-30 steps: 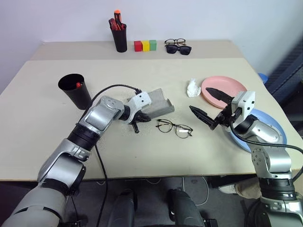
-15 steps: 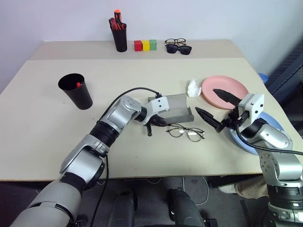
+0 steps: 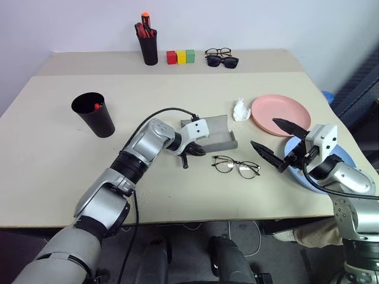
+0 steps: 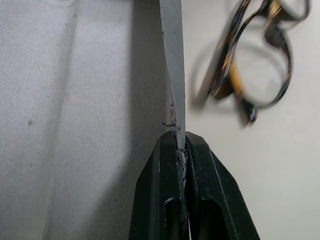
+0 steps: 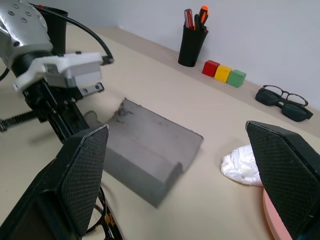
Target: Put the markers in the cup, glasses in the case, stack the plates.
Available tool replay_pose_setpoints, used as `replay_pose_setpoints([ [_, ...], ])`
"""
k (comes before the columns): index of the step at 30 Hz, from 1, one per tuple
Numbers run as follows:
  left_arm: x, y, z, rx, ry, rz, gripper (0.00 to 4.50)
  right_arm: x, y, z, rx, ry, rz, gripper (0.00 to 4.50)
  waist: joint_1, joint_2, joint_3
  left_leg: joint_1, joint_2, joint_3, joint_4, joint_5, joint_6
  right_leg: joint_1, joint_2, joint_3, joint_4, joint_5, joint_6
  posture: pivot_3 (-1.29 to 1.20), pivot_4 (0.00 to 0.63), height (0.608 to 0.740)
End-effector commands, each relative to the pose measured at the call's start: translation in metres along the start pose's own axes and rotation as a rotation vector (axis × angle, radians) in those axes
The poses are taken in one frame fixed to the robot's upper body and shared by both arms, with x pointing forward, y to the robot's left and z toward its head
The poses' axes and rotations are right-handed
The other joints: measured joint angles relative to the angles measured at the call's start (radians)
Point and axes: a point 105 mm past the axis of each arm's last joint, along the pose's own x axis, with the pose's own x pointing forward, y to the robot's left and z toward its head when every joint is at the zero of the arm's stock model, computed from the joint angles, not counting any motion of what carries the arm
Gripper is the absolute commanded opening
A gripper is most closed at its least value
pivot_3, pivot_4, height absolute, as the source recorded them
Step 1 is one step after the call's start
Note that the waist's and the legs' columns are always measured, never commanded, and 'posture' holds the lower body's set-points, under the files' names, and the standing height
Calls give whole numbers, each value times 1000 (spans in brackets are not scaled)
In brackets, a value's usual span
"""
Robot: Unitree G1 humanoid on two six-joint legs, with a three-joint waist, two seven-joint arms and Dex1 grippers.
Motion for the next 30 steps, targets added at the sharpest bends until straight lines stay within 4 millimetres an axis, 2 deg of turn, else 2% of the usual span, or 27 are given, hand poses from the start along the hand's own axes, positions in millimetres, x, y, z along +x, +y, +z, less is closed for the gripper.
replay_pose_setpoints([
  [1, -6, 1, 0, 48, 7, 13, 39, -2, -3, 11, -36, -35, -10, 4500, 1, 0, 0, 0, 0, 0, 0, 0, 0, 0, 0, 0, 0, 0, 0, 0, 150, 740],
  [8, -8, 4, -5, 50, 18, 18, 39, -7, 3, 5, -24, 18, 32, 4500, 1, 0, 0, 0, 0, 0, 0, 0, 0, 0, 0, 0, 0, 0, 0, 0, 150, 740],
  [11, -9, 5, -9, 59, 28, 16, 929, -11, 6, -1, -16, 62, 56, 4500, 0, 0, 0, 0, 0, 0, 0, 0, 0, 0, 0, 0, 0, 0, 0, 0, 150, 740],
  [14, -10, 6, -10, 51, 30, 23, 2239, -12, 6, -2, -12, 76, 62, 4500, 0, 0, 0, 1, 0, 0, 1, 0, 0, 1, 0, 0, 1, 0, 0, 0, 150, 740],
  [15, -10, 7, -10, 45, 27, 24, 2852, -12, 7, -3, -10, 78, 64, 4500, 0, 0, 0, 1, 0, 0, 1, 0, 0, 1, 0, 0, 1, 0, 0, 0, 150, 740],
  [17, -11, 6, -7, 37, 12, 21, 3795, -12, 7, -4, -7, 86, 71, 4500, 0, 0, 0, 1, 0, 0, 1, 0, 0, 1, 0, 0, 1, 0, 0, 0, 150, 740],
  [19, -11, 5, -4, 31, -3, 14, 3795, -11, 7, -6, -6, 91, 75, 4500, 1, 0, 0, 1, 0, 0, 1, 0, 0, 1, 0, 0, 1, 0, 0, 0, 150, 740],
  [22, -24, 4, 6, 17, -54, 13, 3795, -13, 9, -15, -6, 140, 113, 4500, -2, 0, 0, 1, 0, 0, 1, 0, 0, 1, 0, 0, 1, 0, 0, 0, 150, 740],
  [25, -51, 4, 25, -42, -240, 58, 3795, -15, 8, -26, -3, 188, 152, 4500, -4, 0, 0, 1, 0, 0, 0, 0, 0, 1, 0, 0, 1, 0, 0, 0, 150, 740],
  [27, -82, -1, 30, 16, -429, 118, 3795, -13, 6, -37, 14, 226, 183, 4500, -9, 1, 0, 2, 0, 0, 0, 0, 0, 1, 0, 0, 1, 0, 0, 0, 150, 740],
  [28, -97, -3, 31, 161, -493, 215, 3795, -13, 6, -43, 23, 245, 202, 4500, -10, 1, -1, 3, 0, 0, 0, 0, 0, 1, 0, 1, 1, 0, 0, 0, 150, 740],
  [30, -111, -20, 15, 104, -513, 96, 3795, -10, 8, -53, 27, 264, 247, 4500, -10, 2, -1, 5, 1, 1, -1, 0, 0, 2, 0, 1, 2, 0, 0, 0, 150, 740],
])
